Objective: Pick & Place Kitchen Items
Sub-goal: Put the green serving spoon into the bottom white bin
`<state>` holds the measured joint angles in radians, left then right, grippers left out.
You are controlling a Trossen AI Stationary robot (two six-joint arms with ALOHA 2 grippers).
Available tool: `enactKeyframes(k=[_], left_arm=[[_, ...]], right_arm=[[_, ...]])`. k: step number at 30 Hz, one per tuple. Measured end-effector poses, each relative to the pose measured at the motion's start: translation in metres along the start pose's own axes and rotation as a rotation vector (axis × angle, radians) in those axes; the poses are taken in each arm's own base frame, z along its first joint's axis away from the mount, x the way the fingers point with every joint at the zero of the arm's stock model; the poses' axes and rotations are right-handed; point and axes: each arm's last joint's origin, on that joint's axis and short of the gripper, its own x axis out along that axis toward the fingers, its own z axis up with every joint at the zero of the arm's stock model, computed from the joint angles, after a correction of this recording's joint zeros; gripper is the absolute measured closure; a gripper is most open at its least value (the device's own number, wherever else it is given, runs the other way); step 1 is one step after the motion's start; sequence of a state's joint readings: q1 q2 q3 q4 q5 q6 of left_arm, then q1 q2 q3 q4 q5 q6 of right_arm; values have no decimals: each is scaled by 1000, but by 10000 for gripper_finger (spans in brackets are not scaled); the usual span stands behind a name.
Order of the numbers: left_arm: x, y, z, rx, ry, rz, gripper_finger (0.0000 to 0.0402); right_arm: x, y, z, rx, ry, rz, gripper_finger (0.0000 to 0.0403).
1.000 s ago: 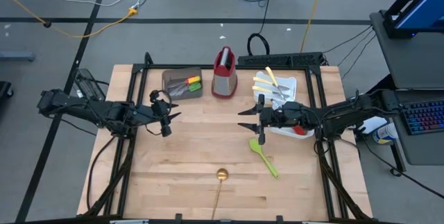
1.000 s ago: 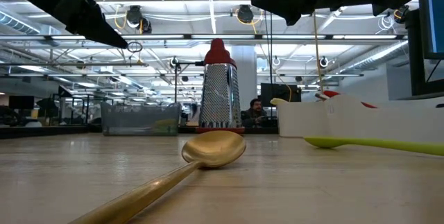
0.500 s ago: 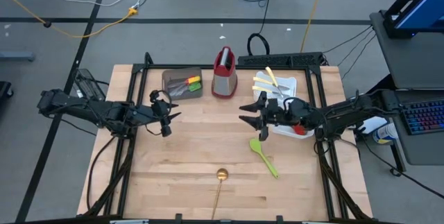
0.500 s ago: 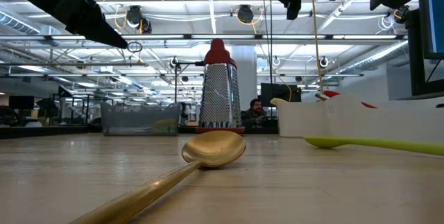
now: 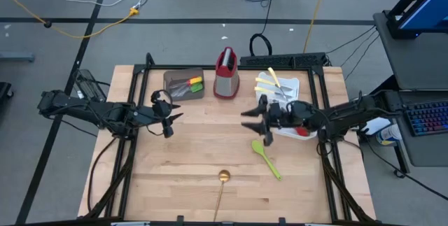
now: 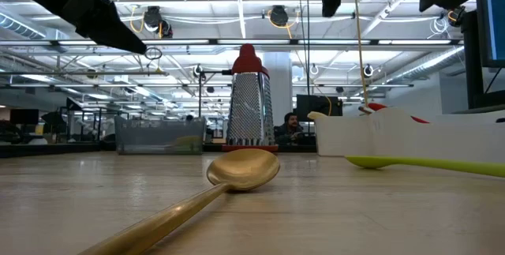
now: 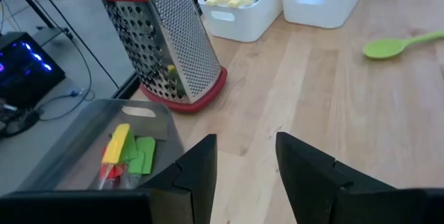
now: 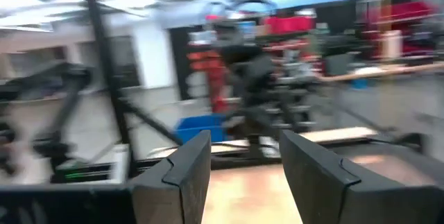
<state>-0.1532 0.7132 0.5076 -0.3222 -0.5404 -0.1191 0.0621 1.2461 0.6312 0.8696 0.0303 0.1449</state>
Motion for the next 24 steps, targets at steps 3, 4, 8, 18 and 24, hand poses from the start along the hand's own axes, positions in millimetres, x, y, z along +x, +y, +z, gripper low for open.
enactKeyframes(k=[3, 4, 8, 18, 24], left_arm=[[0, 0, 1, -19, -8, -1, 247], [0, 0, 1, -23, -14, -2, 247], [0, 0, 4, -37, -38, -3, 247], [0, -2, 4, -96, -36, -50, 247], [-1, -6, 6, -153, -26, -191, 247]], right_arm=[[-1, 14, -1, 29, 3, 82, 238], [-1, 19, -2, 37, 5, 96, 238], [-2, 41, -9, 56, 12, 124, 238], [29, 80, -43, 87, 138, 168, 187], [43, 83, -48, 43, 347, 200, 164]])
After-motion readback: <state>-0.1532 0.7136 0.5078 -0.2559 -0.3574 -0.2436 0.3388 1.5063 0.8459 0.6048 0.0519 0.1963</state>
